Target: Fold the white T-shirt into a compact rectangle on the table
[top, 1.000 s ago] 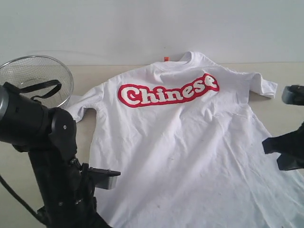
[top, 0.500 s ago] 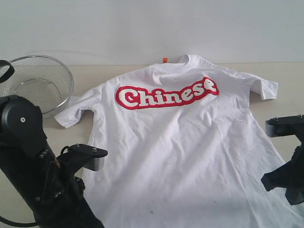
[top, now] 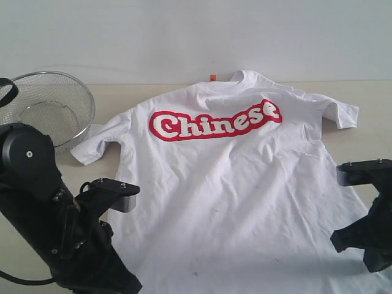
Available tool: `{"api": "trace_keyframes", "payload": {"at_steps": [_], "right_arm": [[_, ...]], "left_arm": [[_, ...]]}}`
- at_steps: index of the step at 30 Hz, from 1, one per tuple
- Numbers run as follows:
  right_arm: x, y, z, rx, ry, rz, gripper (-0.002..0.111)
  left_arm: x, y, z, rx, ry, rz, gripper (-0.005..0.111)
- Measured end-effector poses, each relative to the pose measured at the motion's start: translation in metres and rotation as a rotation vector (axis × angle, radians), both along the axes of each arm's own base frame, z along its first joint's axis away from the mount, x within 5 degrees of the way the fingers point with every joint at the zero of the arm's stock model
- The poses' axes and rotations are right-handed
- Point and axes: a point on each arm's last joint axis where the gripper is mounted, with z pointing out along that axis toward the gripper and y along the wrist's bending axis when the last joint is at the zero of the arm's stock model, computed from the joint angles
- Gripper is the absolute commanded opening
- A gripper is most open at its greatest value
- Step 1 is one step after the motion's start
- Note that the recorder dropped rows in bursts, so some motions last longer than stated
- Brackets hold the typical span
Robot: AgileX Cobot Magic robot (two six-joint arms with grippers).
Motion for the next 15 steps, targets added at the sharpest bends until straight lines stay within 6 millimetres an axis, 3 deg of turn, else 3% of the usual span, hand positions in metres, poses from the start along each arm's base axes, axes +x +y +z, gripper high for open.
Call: {"api": "trace_keyframes", "payload": {"at_steps": [4,15], "right_arm": [[-0.0019,0.0,-0.0094,0.001,0.056,0.002,0.0],[-0.0067,0.0006,-0.0119,0.009,0.17,0.024,0.0]], "left_arm": [[0.001,-0.0002,-0.0001,-0.002,-0.01,0.004,0.004],[0.0016,-0.0004,-0.0001,-0.003,-0.017,0.006,0.004]]}}
